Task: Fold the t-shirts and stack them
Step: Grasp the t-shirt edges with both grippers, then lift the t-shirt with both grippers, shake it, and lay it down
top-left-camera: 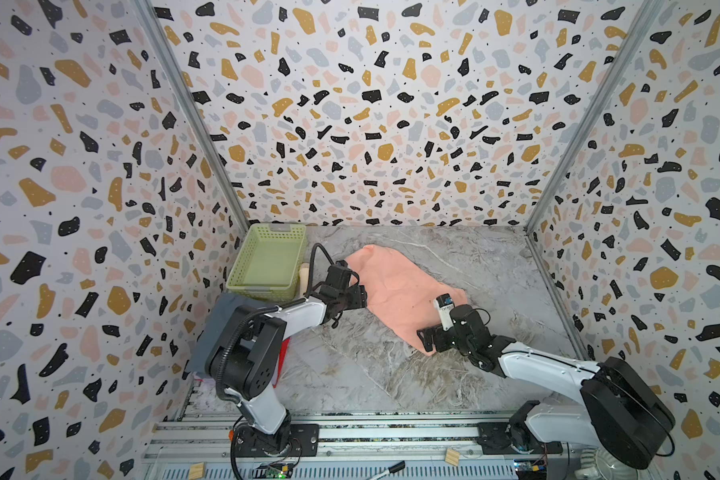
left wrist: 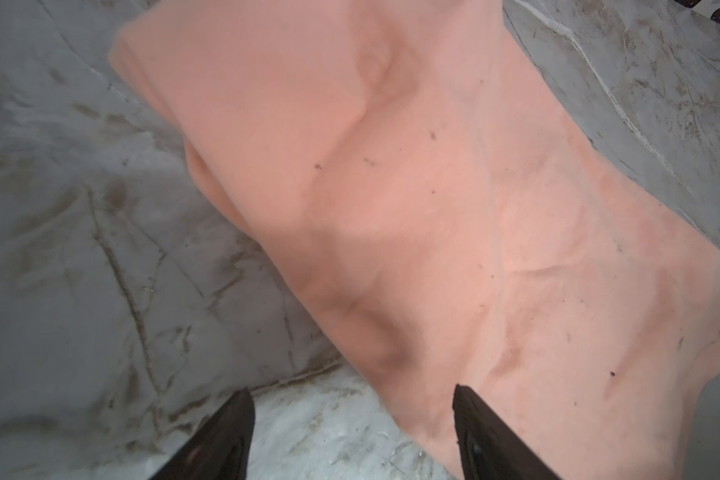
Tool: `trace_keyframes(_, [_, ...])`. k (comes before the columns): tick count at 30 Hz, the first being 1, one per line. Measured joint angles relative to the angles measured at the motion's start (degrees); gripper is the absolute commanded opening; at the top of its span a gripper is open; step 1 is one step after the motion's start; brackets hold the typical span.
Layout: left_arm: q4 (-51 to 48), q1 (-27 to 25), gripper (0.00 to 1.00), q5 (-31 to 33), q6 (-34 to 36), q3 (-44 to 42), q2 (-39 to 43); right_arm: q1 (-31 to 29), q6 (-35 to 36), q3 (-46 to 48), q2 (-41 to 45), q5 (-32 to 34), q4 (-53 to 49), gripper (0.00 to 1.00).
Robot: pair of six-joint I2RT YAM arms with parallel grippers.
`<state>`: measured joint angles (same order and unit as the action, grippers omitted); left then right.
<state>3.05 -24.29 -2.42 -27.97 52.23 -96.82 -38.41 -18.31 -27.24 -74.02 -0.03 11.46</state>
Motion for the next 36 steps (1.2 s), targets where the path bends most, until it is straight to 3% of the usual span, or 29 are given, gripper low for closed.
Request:
trace_keyframes(5, [-0.5, 0.0, 0.77, 2.1, 0.1, 0.0, 1.5, -2.5, 1.7, 0.0, -2.6, 0.7, 0.4, 1.0])
trace_keyframes(13, [0.5, 0.0, 0.77, 3.4, 0.1, 0.0, 1.4, -5.2, 4.2, -1.0, -9.1, 1.9, 1.6, 0.85])
trace_keyframes(15, [1.4, 0.0, 0.75, 3.3, 0.1, 0.2, -0.5, -6.3, 4.7, -2.0, -10.7, 3.0, 2.0, 0.7])
trace_keyframes(18, [1.7, 0.0, 0.66, 2.7, 0.3, 2.5, -5.4, -7.5, 5.5, -3.8, -13.0, 4.7, 2.3, 0.3])
trace_keyframes(22, [3.3, 0.0, 0.38, 0.9, 0.6, 5.9, -10.4, -7.8, 4.8, -5.6, -14.4, 6.2, 2.0, 0.1])
trace_keyframes(25, [4.9, 0.0, 0.17, 0.0, 0.8, 6.6, -10.3, -7.8, 4.5, -6.3, -12.8, 7.5, 0.4, 0.07])
trace_keyframes(29, [5.9, 0.1, 0.01, -0.9, 1.0, 6.1, -5.3, -7.8, 5.2, -8.3, -3.8, 9.9, -2.8, 0.06])
trace_keyframes(36, [4.4, 0.5, 0.0, -3.7, 1.9, 8.4, 17.5, -5.3, 8.2, -19.6, 15.0, 7.4, -3.3, 0.07])
